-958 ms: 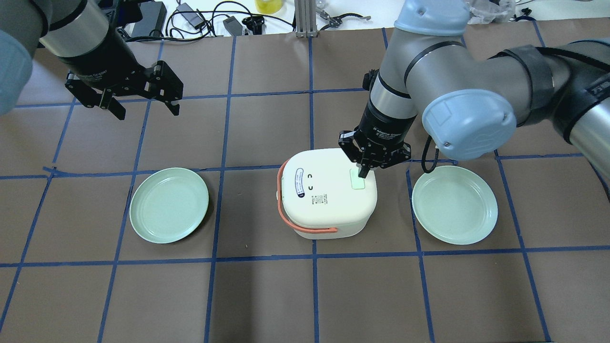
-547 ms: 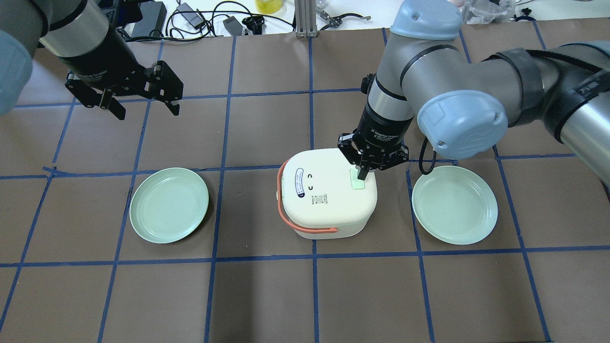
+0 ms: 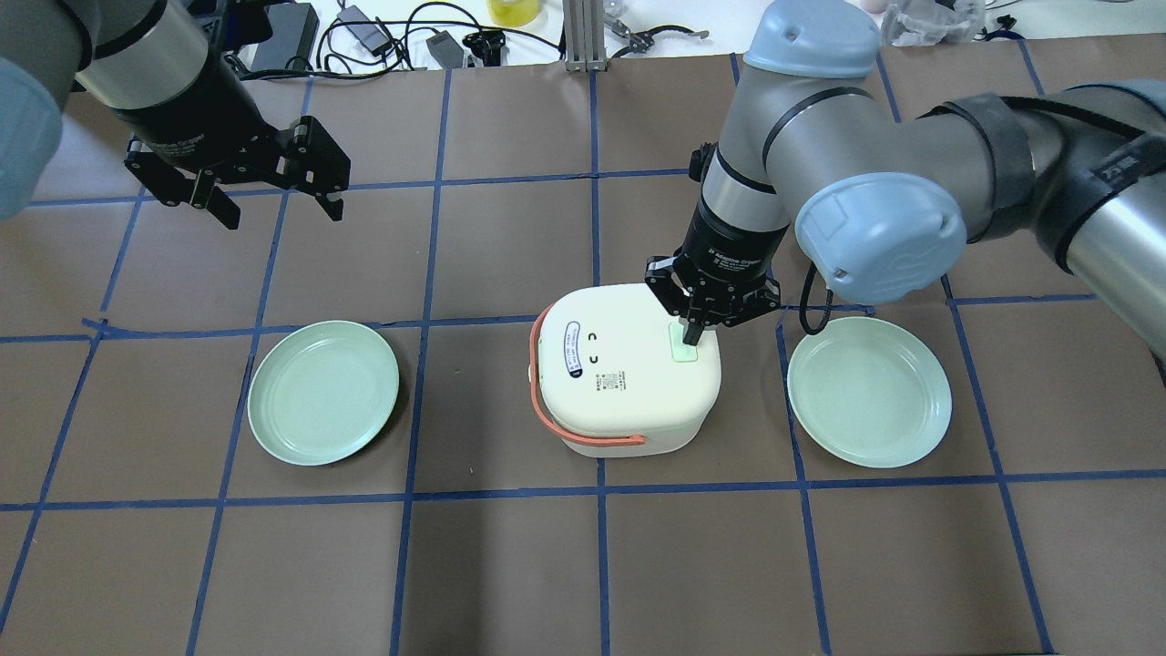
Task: Press rice cooker button
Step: 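Lower the right gripper and press down on the green lid button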
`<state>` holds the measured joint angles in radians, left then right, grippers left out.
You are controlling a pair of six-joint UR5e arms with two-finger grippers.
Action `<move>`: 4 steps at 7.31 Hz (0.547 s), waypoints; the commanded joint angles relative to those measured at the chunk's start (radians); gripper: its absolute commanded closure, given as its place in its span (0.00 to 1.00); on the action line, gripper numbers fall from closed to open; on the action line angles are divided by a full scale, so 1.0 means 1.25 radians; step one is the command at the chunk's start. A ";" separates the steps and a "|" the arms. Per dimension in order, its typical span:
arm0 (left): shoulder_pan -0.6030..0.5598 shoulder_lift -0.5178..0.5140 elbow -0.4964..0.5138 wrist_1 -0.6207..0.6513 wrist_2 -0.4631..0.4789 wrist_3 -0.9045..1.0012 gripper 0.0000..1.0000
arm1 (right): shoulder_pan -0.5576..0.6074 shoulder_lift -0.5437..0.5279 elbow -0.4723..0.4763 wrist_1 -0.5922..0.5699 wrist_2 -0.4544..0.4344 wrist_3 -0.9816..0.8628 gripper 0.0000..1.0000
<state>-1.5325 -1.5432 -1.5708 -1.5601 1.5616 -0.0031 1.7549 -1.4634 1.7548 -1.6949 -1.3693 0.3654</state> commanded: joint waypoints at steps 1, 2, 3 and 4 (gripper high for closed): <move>0.000 0.000 0.000 0.000 0.000 0.000 0.00 | 0.001 0.004 0.000 -0.001 0.000 0.000 1.00; 0.000 0.000 0.000 0.000 0.000 0.000 0.00 | 0.002 0.004 0.000 -0.001 0.000 0.000 1.00; 0.000 0.000 0.000 0.000 0.000 0.000 0.00 | 0.007 0.006 0.000 -0.003 0.000 -0.001 1.00; 0.000 0.000 0.000 0.000 0.000 0.000 0.00 | 0.007 0.009 0.000 -0.001 0.000 0.000 1.00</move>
<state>-1.5325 -1.5432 -1.5708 -1.5600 1.5616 -0.0031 1.7617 -1.4562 1.7548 -1.6972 -1.3699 0.3645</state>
